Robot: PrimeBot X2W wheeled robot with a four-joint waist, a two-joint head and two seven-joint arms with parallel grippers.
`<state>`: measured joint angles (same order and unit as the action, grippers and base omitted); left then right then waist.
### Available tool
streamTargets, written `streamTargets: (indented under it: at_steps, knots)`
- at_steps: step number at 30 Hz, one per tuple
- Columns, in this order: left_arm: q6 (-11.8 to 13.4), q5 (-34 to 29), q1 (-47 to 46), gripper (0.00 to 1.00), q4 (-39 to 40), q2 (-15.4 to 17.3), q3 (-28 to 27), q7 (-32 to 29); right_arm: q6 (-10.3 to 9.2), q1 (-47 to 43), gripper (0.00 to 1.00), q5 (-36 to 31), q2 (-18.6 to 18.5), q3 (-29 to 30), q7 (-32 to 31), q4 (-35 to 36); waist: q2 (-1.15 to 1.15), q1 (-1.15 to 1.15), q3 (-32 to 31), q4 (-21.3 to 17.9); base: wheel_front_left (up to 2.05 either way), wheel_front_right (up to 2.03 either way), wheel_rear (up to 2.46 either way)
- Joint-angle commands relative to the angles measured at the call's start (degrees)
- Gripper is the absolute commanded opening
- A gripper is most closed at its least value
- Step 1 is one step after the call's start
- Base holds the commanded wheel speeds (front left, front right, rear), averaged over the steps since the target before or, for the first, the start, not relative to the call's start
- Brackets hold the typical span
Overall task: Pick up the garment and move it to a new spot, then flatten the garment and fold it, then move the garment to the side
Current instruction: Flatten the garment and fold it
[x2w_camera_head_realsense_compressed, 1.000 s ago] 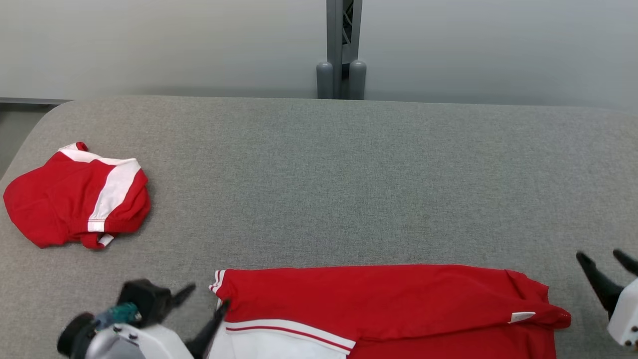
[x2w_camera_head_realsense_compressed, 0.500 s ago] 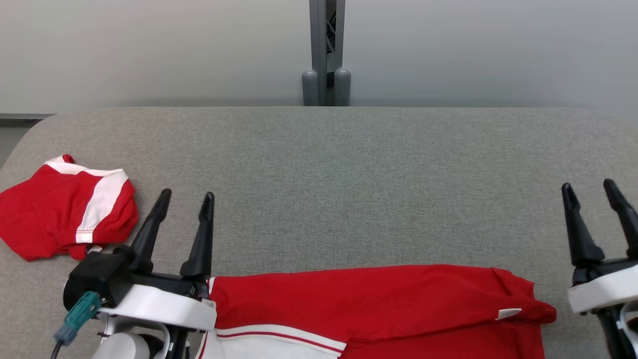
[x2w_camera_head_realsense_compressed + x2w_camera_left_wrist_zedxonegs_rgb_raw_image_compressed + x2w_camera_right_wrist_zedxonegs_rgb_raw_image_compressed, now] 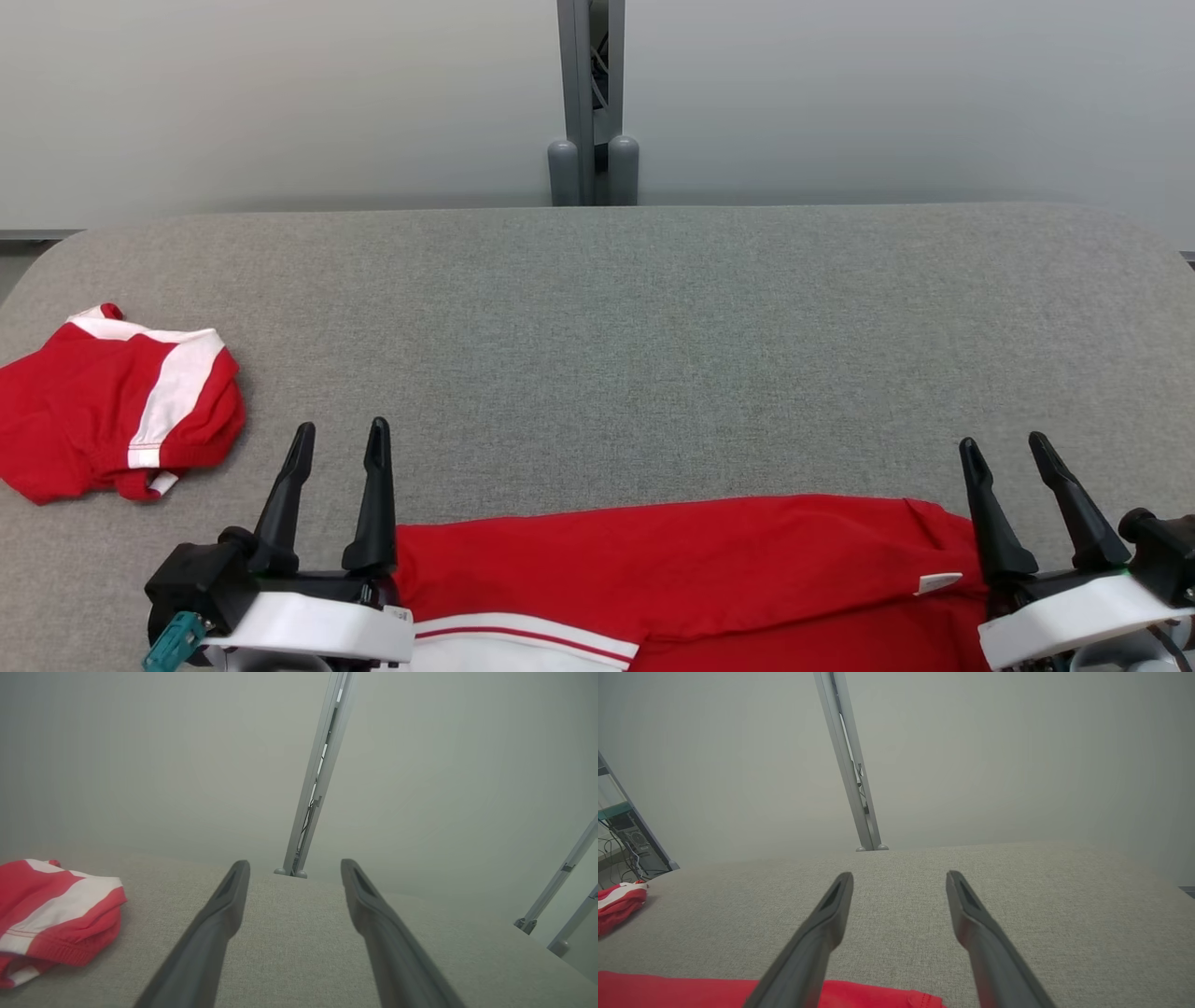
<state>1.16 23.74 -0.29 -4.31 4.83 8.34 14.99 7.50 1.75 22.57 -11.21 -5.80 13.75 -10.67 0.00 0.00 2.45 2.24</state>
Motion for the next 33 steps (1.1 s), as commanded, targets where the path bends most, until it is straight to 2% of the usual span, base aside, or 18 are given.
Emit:
streamTargets:
  at_steps: [1,7,13,17,22,26,33]
  knots:
    - [-1.0,-0.9,-0.1,1.0,-0.1,-0.3,-1.0,0.3,-0.02,0.3,1.0,-0.2,-0.7,0.2,0.6,-0.4,0.0,0.0,0.0,0.1,0.0,0.0,0.0]
    - [-3.5,-2.8,-1.4,1.0,-1.4,-1.4,-3.8,0.3,-0.02,1.2,1.0,0.7,-1.5,-0.8,-1.4,-2.3,0.0,0.0,0.3,0.6,0.0,0.0,0.0]
    - [-4.6,-3.4,-1.0,1.0,-2.4,-1.8,-4.2,0.3,-0.01,0.3,1.0,3.5,-1.1,-4.8,-8.6,-5.5,0.0,0.0,0.8,0.9,0.0,0.0,0.0]
    - [-4.2,-2.3,-1.1,1.0,-2.5,-1.8,-3.5,0.3,-0.02,-0.1,1.0,7.3,-1.9,-8.0,-12.4,-5.8,0.0,0.0,1.3,0.9,0.0,0.0,0.0]
    - [-4.0,-2.6,-1.8,1.0,-2.4,-1.8,-3.4,0.3,-0.01,0.1,1.0,11.0,-2.3,-8.3,-16.2,-6.7,0.0,0.0,1.9,0.9,0.0,0.0,0.0]
    - [-4.1,-2.8,-2.2,1.0,-2.4,-1.8,-3.3,0.3,-0.01,-0.4,1.0,14.5,-1.3,-8.0,-22.1,-8.2,0.0,0.0,2.1,1.1,0.0,0.0,0.0]
    - [-3.8,-2.3,-2.0,1.0,-2.5,-1.8,-3.5,0.2,-0.02,-2.4,1.0,14.0,-0.9,-5.0,-28.2,-6.4,0.0,0.0,2.0,1.3,0.0,0.0,0.0]
